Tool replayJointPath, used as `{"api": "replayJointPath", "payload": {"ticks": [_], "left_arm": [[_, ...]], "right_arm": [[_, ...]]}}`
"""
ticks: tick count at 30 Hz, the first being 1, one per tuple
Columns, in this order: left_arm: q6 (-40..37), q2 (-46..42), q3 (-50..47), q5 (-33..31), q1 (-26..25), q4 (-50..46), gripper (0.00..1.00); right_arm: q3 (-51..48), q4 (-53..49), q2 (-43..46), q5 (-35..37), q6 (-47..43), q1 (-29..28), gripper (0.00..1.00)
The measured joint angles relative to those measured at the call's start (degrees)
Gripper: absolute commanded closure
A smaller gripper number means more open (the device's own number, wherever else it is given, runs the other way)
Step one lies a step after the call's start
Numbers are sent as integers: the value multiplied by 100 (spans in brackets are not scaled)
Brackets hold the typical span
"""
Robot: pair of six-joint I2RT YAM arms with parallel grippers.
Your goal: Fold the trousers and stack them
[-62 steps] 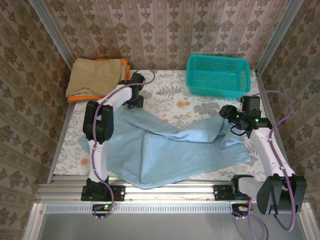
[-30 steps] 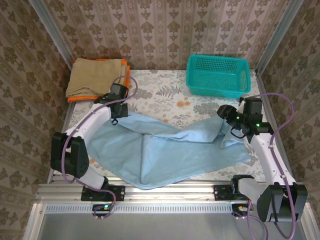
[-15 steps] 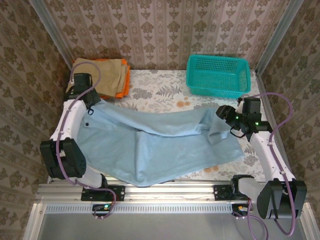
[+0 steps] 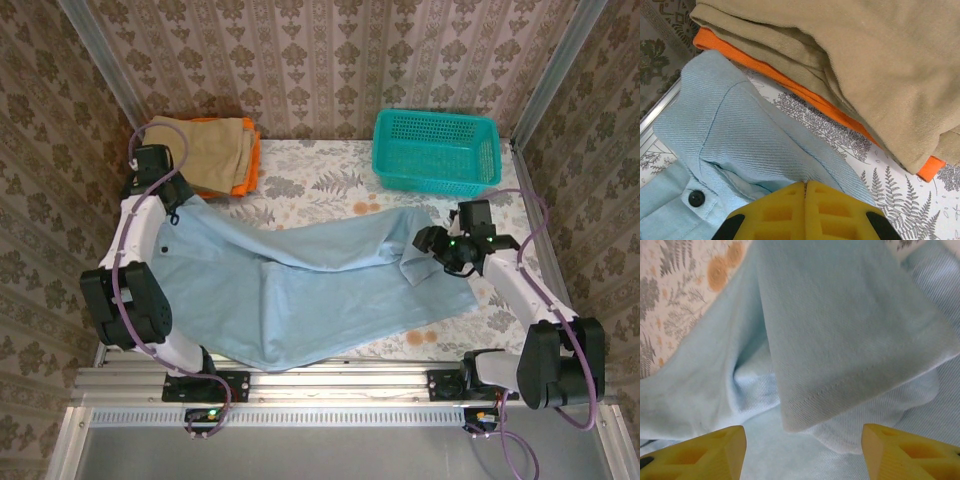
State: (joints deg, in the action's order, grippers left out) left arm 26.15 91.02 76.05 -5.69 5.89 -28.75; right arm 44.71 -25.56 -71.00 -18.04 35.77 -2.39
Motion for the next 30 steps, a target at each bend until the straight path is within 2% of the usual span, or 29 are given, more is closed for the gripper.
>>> {"api": "replayJointPath", "payload": {"ticks": [7,8,11,13,17,22,24,27,28,29,30], "left_arm": [[46,0,-146,118,0,157,100],[52,0,-146,144,0,184,100],[70,-2,-146,173,0,223,100],[70,-2,-144,195,7,225,100],[90,-2,-146,256,37,232,100],[131,0,-101,393,127,236,100],[138,0,-28,448,149,234,100],[177,0,70,518,166,245,100],[186,0,101,553,168,243,100],[199,0,125,581,166,245,100],[216,0,136,605,166,249,100]], "right_arm": [[-225,74,-232,0,398,-494,42],[-238,168,-356,-2,461,-542,48],[-234,354,-697,35,575,-560,84],[-214,361,-813,131,592,-560,100],[61,240,-697,584,385,-608,100],[730,-251,-271,1696,-170,-651,100],[1056,-369,-249,2164,-378,-538,100],[1375,-442,-293,2363,-452,-129,99],[1434,-439,-328,2315,-437,-4,84],[1449,-426,-367,2253,-372,107,63],[1434,-437,-407,2142,-332,151,58]]}}
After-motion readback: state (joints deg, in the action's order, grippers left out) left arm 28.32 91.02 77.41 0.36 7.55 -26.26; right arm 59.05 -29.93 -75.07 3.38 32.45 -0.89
